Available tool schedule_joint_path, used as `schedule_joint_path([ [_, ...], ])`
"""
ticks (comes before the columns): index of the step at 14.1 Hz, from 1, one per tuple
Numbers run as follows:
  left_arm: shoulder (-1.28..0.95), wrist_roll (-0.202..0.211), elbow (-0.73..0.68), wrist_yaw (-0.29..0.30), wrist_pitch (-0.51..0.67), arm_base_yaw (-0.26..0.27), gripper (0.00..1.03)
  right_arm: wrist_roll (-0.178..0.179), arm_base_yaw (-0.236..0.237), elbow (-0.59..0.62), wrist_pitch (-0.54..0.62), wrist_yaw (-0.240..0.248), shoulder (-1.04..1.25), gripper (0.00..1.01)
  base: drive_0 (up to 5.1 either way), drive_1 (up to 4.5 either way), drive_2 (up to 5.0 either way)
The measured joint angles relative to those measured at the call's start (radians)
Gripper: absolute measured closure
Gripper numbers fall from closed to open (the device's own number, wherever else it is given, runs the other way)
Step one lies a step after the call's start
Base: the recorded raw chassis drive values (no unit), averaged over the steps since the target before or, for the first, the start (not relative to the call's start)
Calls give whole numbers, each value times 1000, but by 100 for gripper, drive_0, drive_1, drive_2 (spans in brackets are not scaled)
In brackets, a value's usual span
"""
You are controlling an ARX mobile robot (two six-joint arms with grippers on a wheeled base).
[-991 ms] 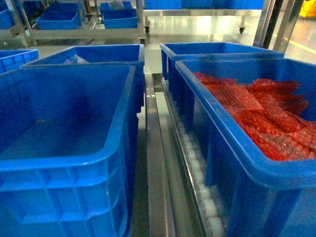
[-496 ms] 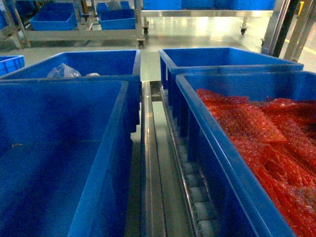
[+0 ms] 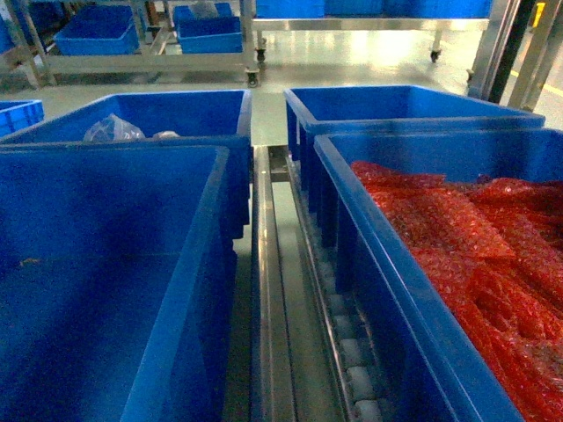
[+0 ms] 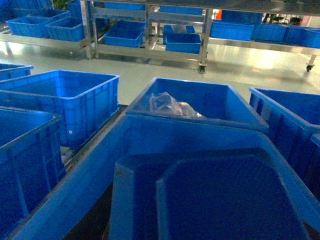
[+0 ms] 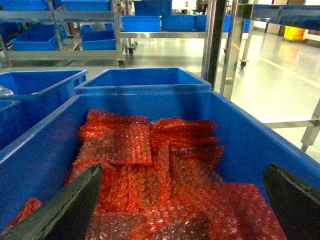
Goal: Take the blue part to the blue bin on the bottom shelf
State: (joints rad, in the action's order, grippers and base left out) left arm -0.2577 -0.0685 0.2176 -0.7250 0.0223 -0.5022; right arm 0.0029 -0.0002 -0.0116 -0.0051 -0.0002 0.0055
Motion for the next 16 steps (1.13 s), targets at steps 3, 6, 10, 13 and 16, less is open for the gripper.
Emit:
schedule_joint_path([
  [3,0,0,0,0,0,0,59,0,0,0,0,0,0,3,-7,416,-429],
  [6,0,0,0,0,0,0,59,0,0,0,0,0,0,3,-7,416,-429],
  [10,0,0,0,0,0,0,59,0,0,0,0,0,0,3,-2,104,-107],
  [13,0,0,0,0,0,0,59,0,0,0,0,0,0,3,0,0,0],
  [16,0,0,0,0,0,0,59,0,0,0,0,0,0,3,0,0,0],
])
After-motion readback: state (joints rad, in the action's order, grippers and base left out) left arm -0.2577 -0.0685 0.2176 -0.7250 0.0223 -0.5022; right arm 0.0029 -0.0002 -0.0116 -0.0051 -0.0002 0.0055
